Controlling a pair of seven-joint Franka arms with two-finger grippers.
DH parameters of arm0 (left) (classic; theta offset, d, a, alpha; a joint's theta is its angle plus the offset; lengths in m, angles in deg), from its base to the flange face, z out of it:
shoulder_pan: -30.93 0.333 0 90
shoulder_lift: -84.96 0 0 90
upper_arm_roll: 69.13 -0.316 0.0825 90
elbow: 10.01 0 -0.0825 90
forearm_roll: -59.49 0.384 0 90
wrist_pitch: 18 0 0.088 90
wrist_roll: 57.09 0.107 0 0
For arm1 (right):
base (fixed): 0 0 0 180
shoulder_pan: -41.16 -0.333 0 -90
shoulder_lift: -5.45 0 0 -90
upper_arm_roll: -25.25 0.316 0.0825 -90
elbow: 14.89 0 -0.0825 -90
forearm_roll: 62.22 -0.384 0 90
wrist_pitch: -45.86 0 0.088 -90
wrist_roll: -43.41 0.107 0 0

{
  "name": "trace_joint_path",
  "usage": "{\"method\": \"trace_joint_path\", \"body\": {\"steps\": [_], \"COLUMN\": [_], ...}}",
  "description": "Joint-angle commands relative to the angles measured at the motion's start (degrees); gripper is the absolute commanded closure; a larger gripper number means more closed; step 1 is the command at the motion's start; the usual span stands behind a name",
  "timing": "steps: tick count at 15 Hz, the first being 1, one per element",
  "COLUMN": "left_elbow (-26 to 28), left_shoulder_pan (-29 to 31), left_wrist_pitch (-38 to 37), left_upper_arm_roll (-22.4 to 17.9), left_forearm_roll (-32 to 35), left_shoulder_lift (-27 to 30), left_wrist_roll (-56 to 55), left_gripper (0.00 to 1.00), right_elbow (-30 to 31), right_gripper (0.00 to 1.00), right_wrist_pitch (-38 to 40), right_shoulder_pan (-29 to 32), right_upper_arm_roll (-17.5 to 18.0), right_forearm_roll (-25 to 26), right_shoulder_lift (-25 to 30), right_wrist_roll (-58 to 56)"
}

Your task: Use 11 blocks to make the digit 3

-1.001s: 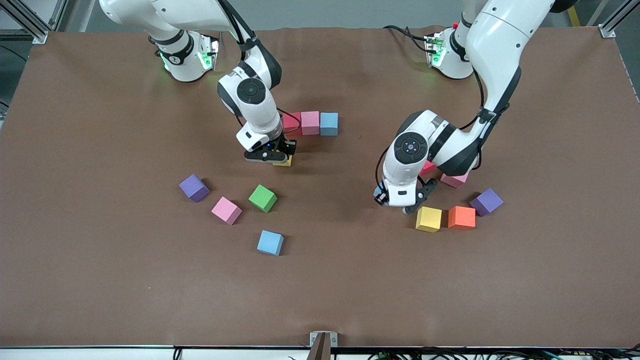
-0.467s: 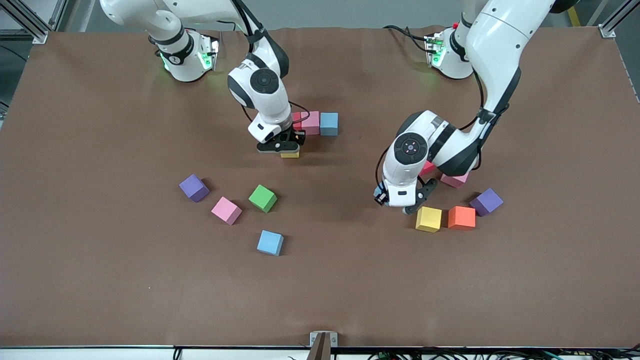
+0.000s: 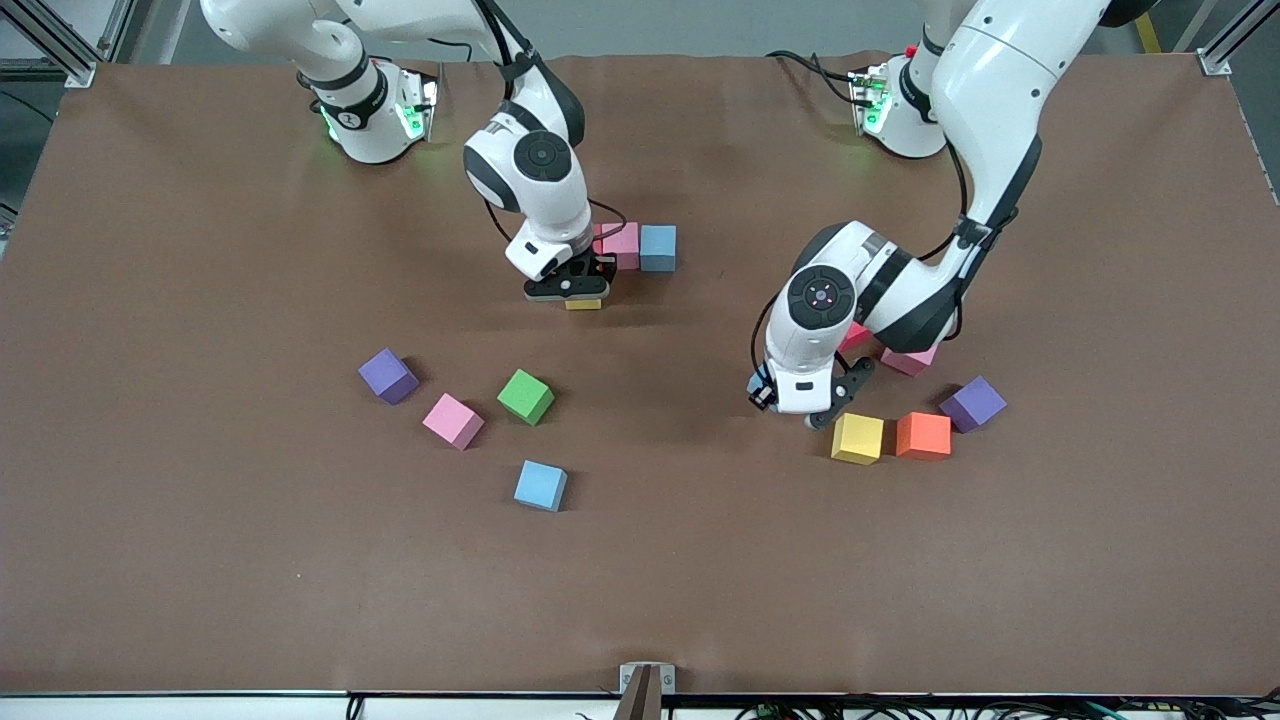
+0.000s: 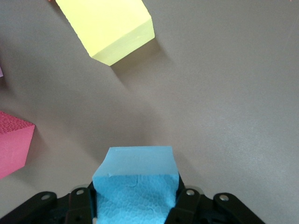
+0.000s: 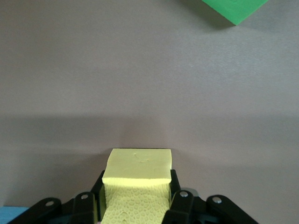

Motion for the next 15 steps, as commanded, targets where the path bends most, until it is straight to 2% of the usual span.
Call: {"method": "trace_joint_path", "body": {"steps": [1, 15], "left_elbow": [-0.60, -0.60], "left_shoulder_pan": [0.07, 0.16], "left_wrist_pitch": [-0.97, -0.89], "left_upper_arm_roll": [0.14, 0.14], "left_forearm_roll": [-1.03, -1.03], "left_shoulder_lift": [-0.09, -0.26], "left_wrist_roll": [0.79, 0.70], "left_gripper": [0.56, 0.56], "right_elbow": [-3.33, -2.02], "right_gripper": [0.95, 0.95], "right_wrist_pitch": [2.32, -0.49], "right_shoulder_pan": [-0.04, 1.89], "right_upper_arm_roll": [-0.43, 0.18], "right_forearm_roll": [1.04, -0.10], "right_shoulder_lift": [-2.01, -3.68], "right_wrist_roll": [-0.13, -0.66]}}
